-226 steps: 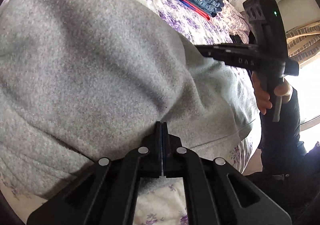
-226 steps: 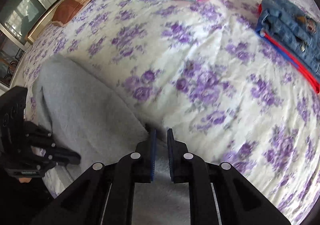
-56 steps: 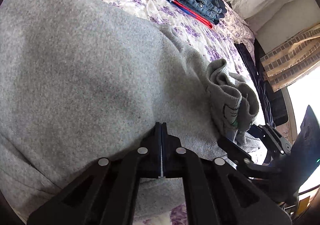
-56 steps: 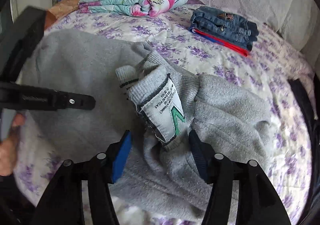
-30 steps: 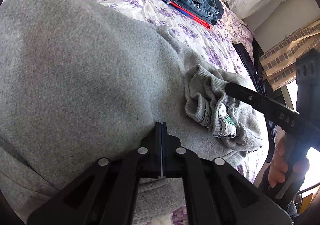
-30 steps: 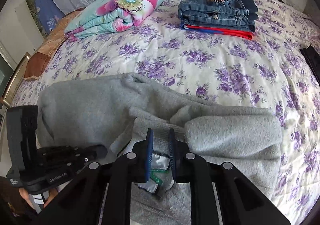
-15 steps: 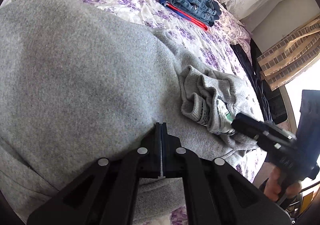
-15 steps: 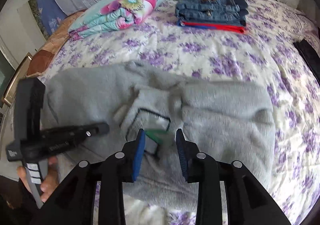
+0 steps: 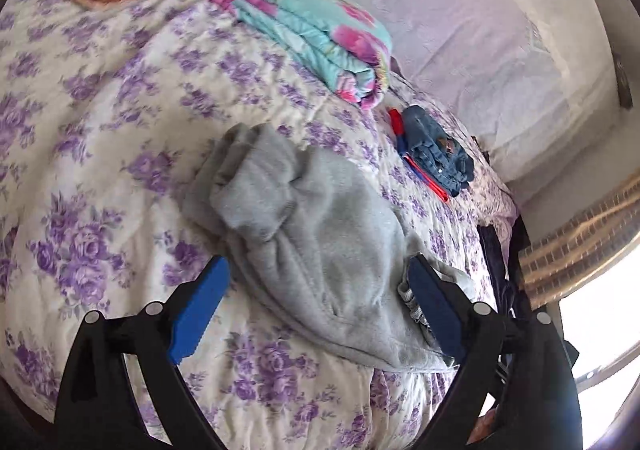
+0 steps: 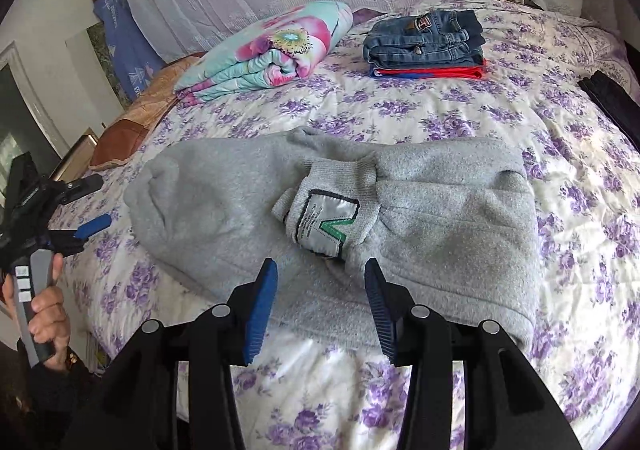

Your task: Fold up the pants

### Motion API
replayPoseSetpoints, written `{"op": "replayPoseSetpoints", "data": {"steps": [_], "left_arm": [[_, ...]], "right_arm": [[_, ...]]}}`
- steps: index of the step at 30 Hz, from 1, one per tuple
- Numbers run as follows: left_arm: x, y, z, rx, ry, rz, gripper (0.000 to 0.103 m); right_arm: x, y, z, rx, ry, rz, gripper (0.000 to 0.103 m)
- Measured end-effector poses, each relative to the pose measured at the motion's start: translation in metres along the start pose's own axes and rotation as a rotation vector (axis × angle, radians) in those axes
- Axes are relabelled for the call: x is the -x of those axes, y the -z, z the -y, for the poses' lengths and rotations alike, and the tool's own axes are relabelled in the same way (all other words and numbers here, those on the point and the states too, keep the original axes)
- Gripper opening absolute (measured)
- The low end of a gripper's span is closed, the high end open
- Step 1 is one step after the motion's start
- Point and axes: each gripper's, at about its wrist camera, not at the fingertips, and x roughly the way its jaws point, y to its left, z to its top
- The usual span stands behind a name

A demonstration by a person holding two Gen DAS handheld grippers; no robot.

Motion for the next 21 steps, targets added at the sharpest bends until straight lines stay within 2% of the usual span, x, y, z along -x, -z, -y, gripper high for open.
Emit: {"op": "replayPoseSetpoints", "data": {"steps": [6,7,12,14,15,16,19,21], "left_arm": [[-0.044,0.004,-0.03,0.135,-0.032,-0.081,0.088],[-0.052,0.005,-0.032,0.143,-0.056,-0.083,0.088],[-0.085,-0.013,-0.015,0.059,-0.188,-0.052,0.088],[-0.092,-0.02,-0.007,0.039,-0.184,-0.069,0.059],[-0.092,-0.021,-0.002,0.025,-0.151,-0.08,0.039],[-0.086,-0.022,0.004,-0.004,-0.139,-0.067,0.033],[-0.061,-0.015,0.029,-0.123,-0.148,0.021,0.03],[-0.044,-0.005,0.051,-0.217,-0.172,0.084,0.03]], "right_arm": [[0.023,0.016,0.019,-0.056,0.008,0.028,0.046],[0.027,0.019,0.025,-0.072,0.014,0.032,0.046],[0.035,0.029,0.04,-0.14,0.02,0.044,0.046],[0.035,0.031,0.042,-0.148,0.017,0.038,0.046],[0.034,0.032,0.042,-0.146,0.022,0.037,0.046],[0.034,0.033,0.041,-0.14,0.029,0.033,0.046],[0.025,0.025,0.035,-0.105,0.026,0.005,0.046],[0.015,0.013,0.025,-0.079,-0.018,-0.031,0.046]]}}
